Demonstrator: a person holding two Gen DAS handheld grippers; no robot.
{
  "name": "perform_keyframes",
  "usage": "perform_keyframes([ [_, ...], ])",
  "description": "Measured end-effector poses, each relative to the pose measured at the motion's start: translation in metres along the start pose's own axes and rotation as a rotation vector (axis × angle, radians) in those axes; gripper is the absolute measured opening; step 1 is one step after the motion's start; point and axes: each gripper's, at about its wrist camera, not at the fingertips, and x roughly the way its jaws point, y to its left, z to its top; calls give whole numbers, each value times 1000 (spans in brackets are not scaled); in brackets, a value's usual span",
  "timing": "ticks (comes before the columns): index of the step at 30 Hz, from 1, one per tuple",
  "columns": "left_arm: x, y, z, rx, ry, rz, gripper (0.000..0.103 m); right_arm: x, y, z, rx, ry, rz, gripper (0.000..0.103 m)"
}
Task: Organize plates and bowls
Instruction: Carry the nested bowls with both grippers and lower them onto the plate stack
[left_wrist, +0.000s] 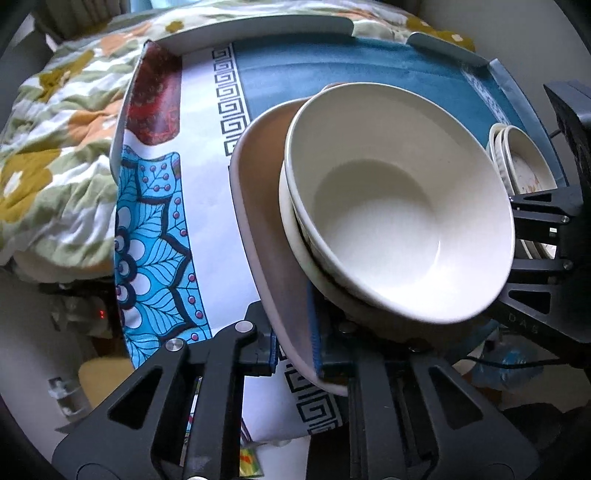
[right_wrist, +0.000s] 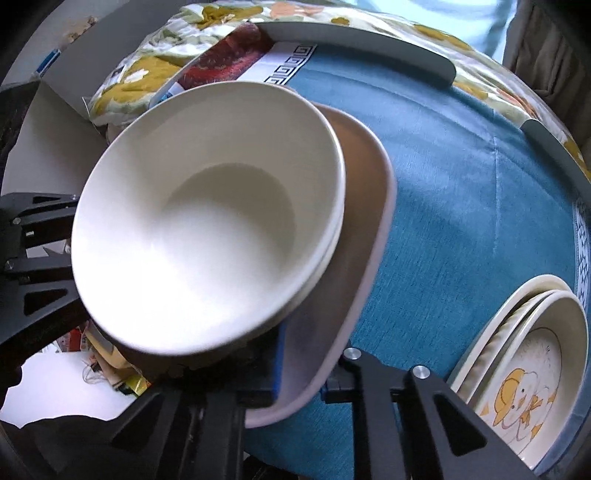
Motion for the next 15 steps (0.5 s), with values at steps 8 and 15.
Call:
perform_keyframes([
  [8, -5, -11, 4, 46, -38, 28, 12, -11, -1, -2, 0, -60, -26, 13],
  [15, -22, -23, 17, 92, -87, 45, 12, -30, -9, -4, 25, -111, -46, 13],
])
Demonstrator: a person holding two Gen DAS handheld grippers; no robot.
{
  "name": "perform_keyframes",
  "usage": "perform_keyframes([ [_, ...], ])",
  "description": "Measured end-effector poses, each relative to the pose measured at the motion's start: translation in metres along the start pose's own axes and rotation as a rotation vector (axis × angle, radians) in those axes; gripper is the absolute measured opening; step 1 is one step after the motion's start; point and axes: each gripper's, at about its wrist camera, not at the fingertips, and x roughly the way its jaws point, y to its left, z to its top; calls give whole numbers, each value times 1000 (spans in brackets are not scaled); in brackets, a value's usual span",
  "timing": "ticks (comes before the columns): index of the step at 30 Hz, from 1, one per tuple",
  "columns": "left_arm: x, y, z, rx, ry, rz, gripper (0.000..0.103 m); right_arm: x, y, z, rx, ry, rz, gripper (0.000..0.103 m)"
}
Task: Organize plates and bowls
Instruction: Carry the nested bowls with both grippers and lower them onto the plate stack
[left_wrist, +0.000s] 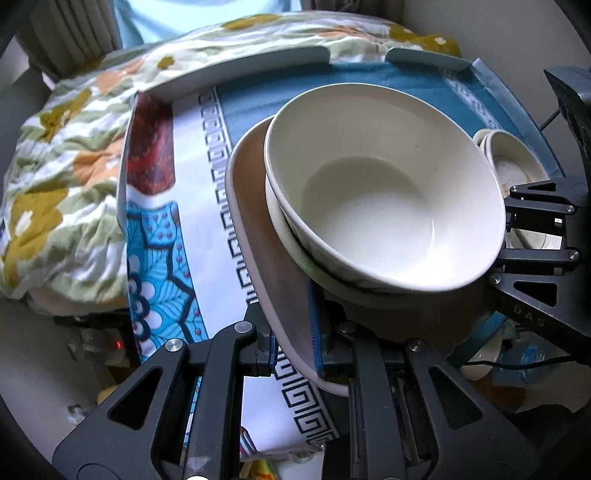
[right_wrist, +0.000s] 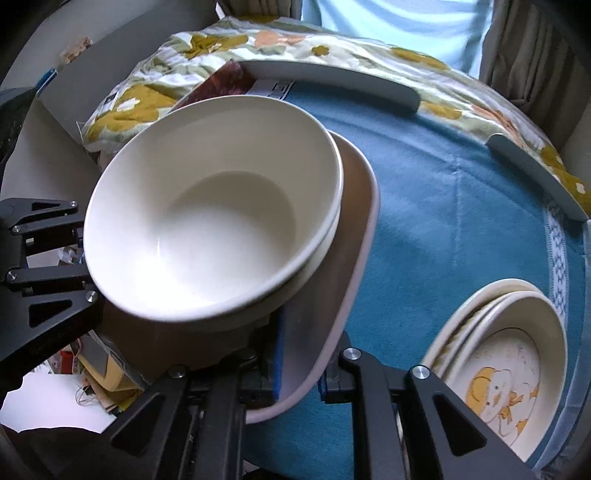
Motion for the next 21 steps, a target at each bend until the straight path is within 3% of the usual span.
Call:
perform_keyframes([
  [6, -27, -27, 19, 35, -49, 17, 12, -39, -24, -9, 18, -61, -18, 13],
  [11, -47, -72, 38, 44, -93, 5, 12, -73, -57, -18, 21, -82, -35, 13],
  [21, -36, -178, 59, 38, -80, -63, 12, -108, -144, -68, 22, -52, -91, 13],
])
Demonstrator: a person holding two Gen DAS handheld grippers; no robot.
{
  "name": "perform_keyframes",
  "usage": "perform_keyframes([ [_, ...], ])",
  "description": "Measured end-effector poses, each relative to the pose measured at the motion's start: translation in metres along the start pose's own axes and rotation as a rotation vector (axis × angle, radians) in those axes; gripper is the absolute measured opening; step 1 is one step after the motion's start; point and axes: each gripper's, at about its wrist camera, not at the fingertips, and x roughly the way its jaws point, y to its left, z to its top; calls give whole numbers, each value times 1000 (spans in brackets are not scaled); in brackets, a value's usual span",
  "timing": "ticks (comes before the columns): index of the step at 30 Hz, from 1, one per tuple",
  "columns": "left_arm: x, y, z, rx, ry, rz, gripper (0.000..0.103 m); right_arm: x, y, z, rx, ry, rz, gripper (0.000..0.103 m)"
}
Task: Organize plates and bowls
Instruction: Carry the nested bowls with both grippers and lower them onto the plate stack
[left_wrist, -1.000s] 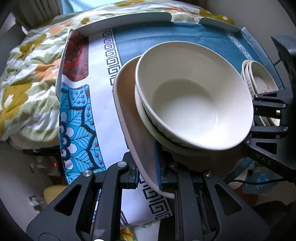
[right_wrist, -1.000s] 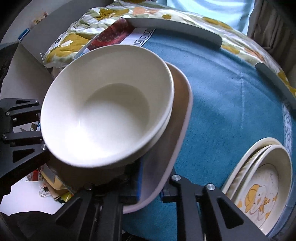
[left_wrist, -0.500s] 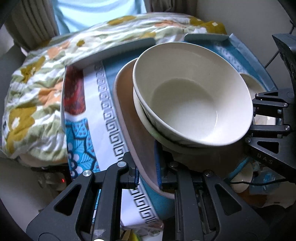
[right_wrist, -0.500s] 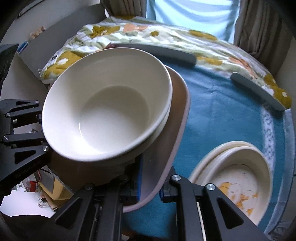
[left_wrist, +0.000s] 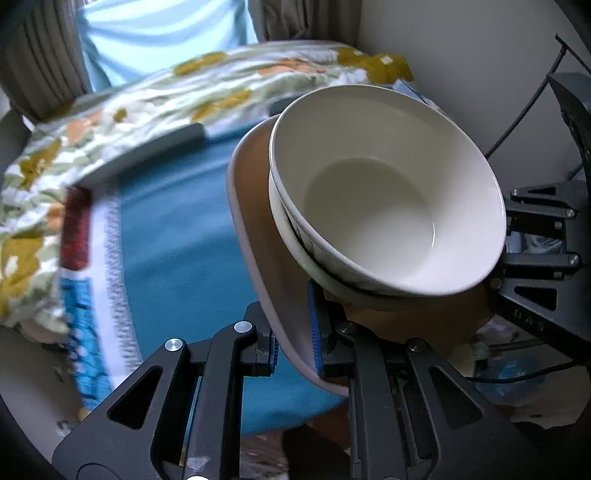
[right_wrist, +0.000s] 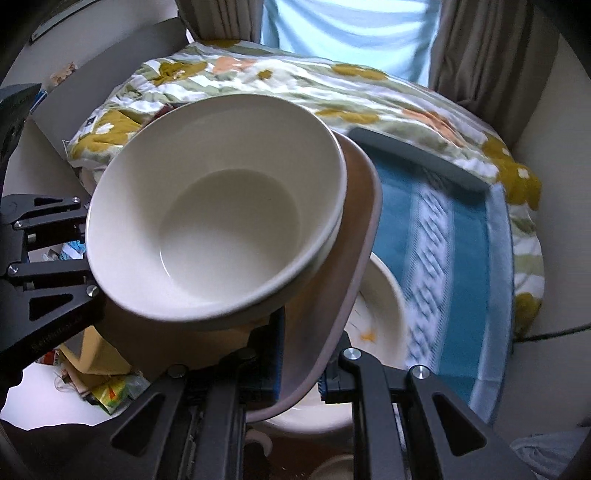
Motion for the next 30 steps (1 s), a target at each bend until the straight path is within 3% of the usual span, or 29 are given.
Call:
perform_keyframes([
  [3, 15, -23, -1, -5, 23, -30, 12, 4, -19, -16, 12, 15, 1, 13],
  [12, 49, -57, -15, -10, 64, -3, 11, 29, -41, -46, 18, 33, 36, 13],
  [30, 60, -53, -21, -56, 64, 22, 13, 42, -45, -52, 37, 22, 48, 13],
])
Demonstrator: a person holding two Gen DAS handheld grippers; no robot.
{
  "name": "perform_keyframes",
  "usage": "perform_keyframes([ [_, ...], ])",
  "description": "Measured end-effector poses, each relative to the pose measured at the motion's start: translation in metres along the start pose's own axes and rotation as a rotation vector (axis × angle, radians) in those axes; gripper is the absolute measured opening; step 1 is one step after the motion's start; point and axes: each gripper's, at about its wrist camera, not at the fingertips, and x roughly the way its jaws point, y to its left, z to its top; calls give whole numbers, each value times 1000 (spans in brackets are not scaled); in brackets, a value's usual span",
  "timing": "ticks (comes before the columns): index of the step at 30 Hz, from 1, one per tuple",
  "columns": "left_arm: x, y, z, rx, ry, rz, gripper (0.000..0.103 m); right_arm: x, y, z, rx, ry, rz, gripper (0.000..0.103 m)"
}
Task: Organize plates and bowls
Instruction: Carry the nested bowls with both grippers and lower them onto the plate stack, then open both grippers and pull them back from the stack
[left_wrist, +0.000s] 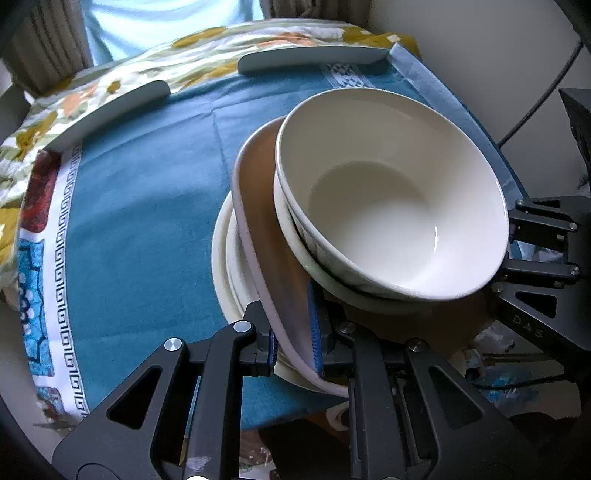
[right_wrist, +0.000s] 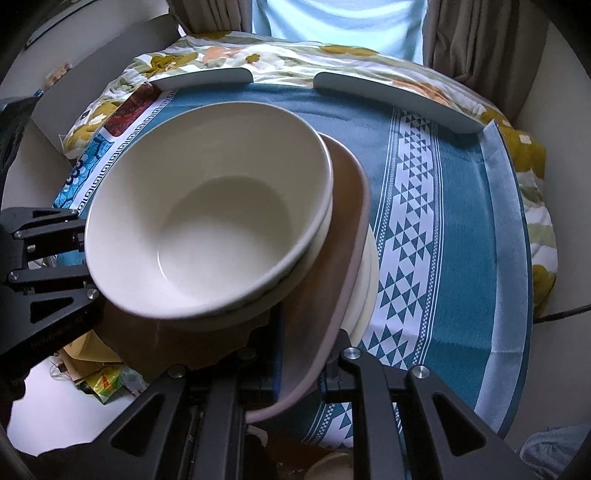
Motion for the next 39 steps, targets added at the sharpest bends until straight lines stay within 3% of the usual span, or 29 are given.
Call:
perform_keyframes([
  [13, -3, 1, 12, 20, 75, 23, 18, 0, -7, 7, 75, 69, 21, 14],
  [25, -22, -3, 17, 29, 109, 24, 20, -25, -16, 9, 148, 85, 55, 14],
  [33, -47, -7, 9, -4, 76, 46, 21, -46, -21, 1, 166, 47, 81, 15],
  [39, -92, -18, -15, -25, 9, 23, 21, -86, -17, -19, 199, -28, 100, 15],
])
